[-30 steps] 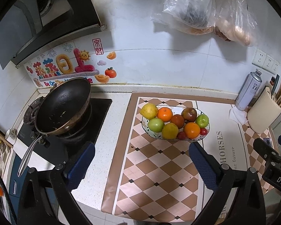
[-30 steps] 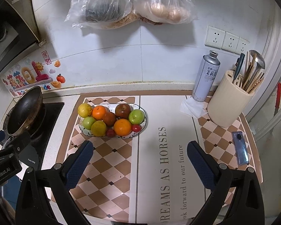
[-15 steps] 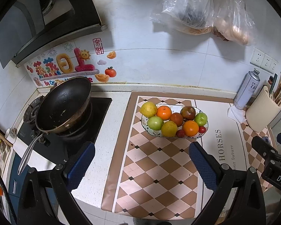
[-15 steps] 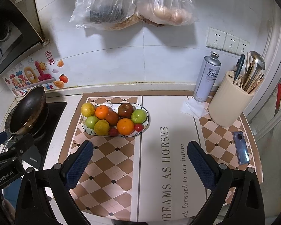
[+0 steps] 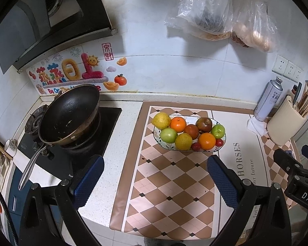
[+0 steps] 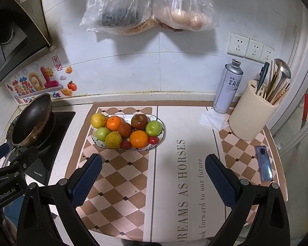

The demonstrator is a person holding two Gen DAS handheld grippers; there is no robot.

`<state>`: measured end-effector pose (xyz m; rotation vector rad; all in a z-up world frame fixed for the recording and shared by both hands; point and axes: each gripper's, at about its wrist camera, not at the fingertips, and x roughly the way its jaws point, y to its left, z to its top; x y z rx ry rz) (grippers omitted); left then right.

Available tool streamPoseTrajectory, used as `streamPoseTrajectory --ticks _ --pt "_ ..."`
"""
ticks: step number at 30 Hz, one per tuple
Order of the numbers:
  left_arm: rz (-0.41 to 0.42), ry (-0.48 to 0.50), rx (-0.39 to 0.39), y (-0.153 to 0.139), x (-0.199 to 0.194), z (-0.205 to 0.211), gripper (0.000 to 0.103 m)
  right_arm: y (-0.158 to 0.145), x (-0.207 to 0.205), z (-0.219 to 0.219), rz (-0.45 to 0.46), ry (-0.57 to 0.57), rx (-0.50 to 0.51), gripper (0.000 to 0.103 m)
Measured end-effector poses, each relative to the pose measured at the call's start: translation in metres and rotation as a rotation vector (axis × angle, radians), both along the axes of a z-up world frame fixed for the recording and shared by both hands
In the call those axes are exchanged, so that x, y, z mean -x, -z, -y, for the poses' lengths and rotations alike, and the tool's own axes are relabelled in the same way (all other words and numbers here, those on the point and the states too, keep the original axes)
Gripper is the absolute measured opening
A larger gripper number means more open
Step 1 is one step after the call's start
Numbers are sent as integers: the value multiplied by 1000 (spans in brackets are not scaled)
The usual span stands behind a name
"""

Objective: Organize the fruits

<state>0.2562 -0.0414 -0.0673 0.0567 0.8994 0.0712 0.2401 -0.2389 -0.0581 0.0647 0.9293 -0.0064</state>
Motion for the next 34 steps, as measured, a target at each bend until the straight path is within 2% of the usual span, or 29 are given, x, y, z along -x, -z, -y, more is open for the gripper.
streamPoseTrajectory --ticks 34 --pt "8 -1 13 -5 3 4 103 -4 9 -3 0 -34 -8 102"
